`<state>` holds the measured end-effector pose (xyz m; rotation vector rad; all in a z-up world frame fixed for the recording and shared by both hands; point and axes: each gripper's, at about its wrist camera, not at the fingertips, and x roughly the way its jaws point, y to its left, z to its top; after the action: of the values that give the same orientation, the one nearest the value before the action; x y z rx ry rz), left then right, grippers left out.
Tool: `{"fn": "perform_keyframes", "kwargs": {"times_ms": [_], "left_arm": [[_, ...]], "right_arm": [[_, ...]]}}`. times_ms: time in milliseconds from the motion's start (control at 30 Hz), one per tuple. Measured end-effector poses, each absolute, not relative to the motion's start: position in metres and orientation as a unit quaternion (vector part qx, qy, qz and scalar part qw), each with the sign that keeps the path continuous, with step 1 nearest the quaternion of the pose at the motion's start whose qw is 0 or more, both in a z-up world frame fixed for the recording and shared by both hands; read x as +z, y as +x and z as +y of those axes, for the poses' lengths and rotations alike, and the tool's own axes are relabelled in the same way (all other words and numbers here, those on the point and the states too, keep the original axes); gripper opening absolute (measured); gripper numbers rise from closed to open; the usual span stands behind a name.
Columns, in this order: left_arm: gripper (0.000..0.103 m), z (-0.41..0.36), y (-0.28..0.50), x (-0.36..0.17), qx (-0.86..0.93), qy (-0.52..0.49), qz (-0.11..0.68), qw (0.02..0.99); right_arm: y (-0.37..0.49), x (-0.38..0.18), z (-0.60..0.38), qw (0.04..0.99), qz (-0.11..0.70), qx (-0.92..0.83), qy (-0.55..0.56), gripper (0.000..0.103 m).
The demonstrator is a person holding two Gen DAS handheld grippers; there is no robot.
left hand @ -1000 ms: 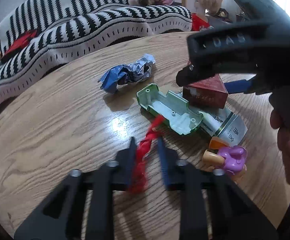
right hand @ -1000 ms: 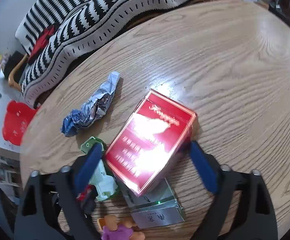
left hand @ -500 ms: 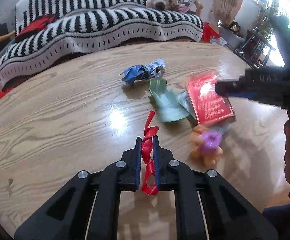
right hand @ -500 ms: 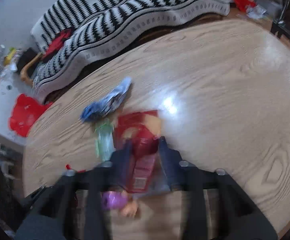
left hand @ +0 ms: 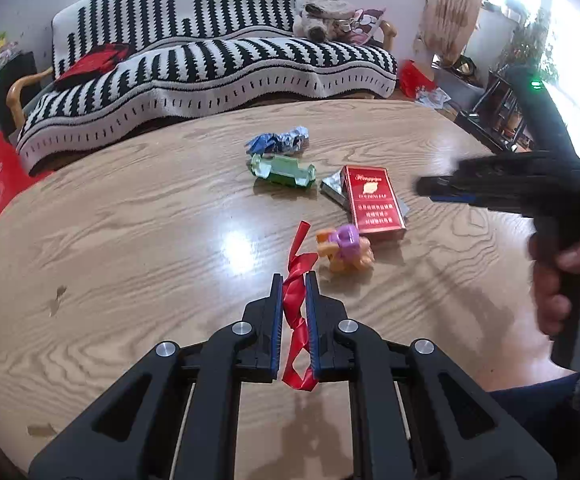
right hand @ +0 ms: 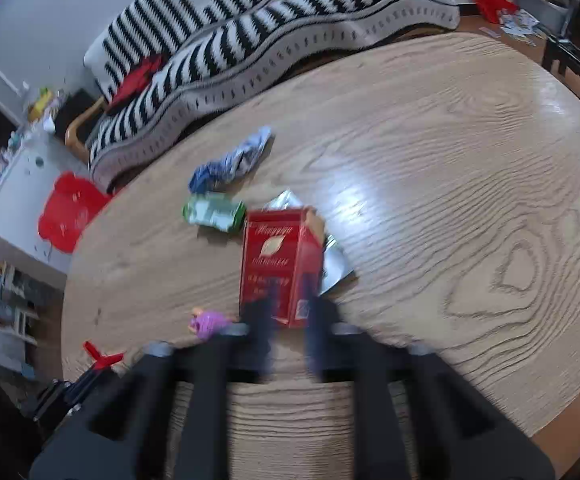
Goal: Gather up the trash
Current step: 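Grasp the red ribbon with left tool while right tool grasps red cigarette box, then carry ribbon and cigarette box over the black bin and open both tools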
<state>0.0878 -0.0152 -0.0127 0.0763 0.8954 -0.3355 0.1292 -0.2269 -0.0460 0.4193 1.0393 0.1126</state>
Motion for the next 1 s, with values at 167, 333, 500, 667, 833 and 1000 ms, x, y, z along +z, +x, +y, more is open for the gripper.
{"fn": "perform_keyframes", "kwargs": {"times_ms": [167,333,500,667,833,1000], "left_arm": [[0.01,-0.013,0.088,-0.023,-0.154,0.041,0.444,0.882],[0.01,-0.012,0.099,-0.032,-0.149,0.036,0.459,0.875],[0.01,-0.016,0.103,-0.034,-0.152,0.037,0.459,0.875],[0.01,-0.016,0.102,-0.033,-0.152,0.041,0.456,0.876],[0.01,-0.017,0.097,-0.028,-0.154,0.038,0.452,0.878],[0.01,-0.024,0.086,-0.023,-0.16,0.041,0.447,0.879]], "right_arm": [[0.144,-0.05,-0.194,0.853,0.496,0.049,0.154,0.086],[0.168,-0.077,-0.172,0.846,0.521,0.022,0.111,0.079],[0.179,-0.087,-0.166,0.847,0.523,0.007,0.09,0.064],[0.168,-0.07,-0.17,0.86,0.503,0.015,0.09,0.062],[0.144,-0.045,-0.188,0.867,0.484,0.036,0.114,0.061],[0.115,-0.03,-0.205,0.87,0.474,0.051,0.127,0.061]]}}
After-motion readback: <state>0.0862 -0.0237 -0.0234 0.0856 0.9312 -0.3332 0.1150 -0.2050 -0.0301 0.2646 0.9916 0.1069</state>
